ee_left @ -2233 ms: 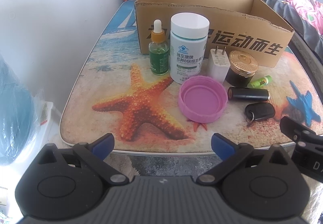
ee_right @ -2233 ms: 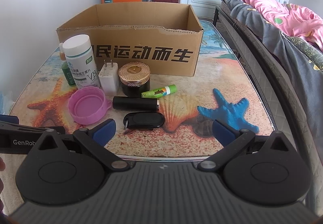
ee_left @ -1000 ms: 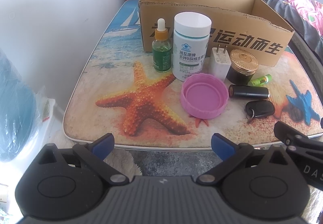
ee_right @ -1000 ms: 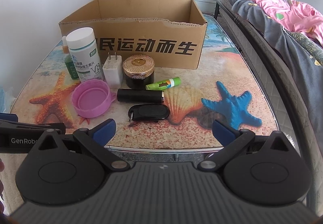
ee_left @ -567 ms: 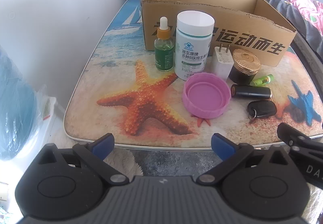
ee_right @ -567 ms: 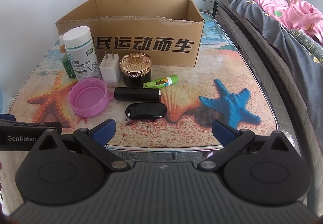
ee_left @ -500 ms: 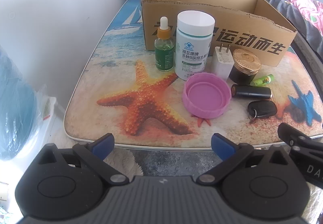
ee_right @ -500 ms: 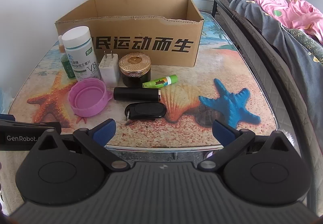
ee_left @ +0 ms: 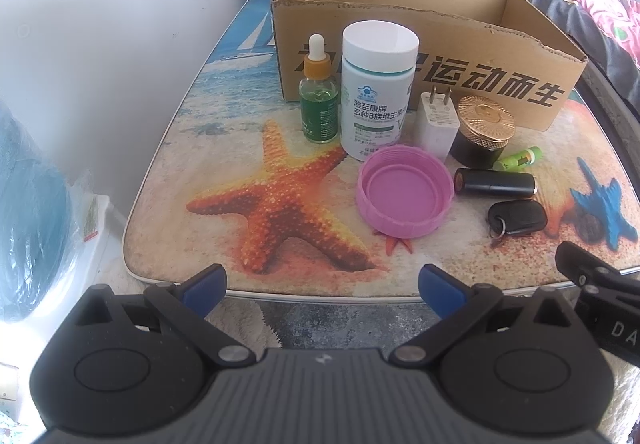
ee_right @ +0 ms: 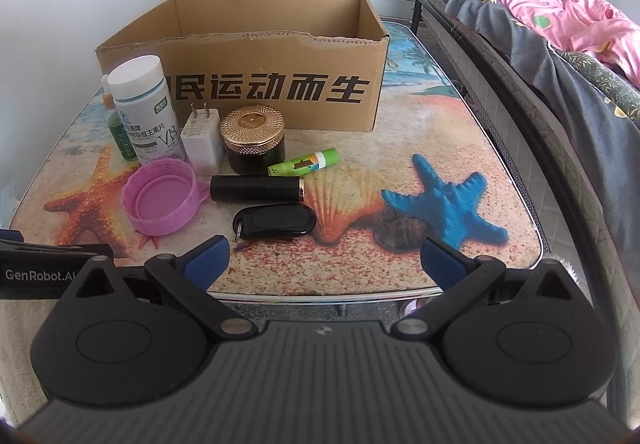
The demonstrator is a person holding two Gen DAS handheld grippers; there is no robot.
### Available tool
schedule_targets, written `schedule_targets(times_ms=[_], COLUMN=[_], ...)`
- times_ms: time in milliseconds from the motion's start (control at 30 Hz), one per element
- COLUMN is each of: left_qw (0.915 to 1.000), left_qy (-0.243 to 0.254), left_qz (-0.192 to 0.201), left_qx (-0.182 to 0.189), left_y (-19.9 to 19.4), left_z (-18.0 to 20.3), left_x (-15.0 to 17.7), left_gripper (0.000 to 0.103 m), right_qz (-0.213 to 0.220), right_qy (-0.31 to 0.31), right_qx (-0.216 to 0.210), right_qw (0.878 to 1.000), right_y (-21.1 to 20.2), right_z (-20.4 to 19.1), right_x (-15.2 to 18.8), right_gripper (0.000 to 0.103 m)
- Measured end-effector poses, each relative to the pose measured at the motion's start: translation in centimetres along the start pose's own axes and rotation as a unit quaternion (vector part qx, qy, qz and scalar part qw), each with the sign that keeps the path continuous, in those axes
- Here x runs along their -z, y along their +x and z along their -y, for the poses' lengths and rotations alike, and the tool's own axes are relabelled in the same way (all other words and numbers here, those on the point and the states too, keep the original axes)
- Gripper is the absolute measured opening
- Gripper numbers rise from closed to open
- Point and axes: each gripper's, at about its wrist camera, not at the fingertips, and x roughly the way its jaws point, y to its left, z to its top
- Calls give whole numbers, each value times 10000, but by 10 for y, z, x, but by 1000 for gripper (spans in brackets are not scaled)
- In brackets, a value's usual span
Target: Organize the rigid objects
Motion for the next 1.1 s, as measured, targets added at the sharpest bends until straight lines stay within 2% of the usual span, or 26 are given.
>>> schedule_targets(times_ms=[333,500,733,900,1100], left_qw=[9996,9974,9922,9873,9831], left_qy=[227,517,586,820,1080], left_qz=[117,396,641,925,985], left_qx=[126,310,890,1000,1101], left_y=[3,3,6,5,4], left_z=[12,23,29,36,42], left_x=[-15,-22,-28,-25,-21], left_gripper=[102,102,102,102,97], right_qz=[114,310,657,807,881], right_qy=[74,192,437,309,256], right_qx=[274,367,-329,-613,-1040], right_qw=[9995,9987,9963,9944,9903], right_y=[7,10,13,19,24], right_z=[19,38,57,53,55], right_x=[-9,-18,-33,-39,-39], right_gripper=[102,102,102,102,102])
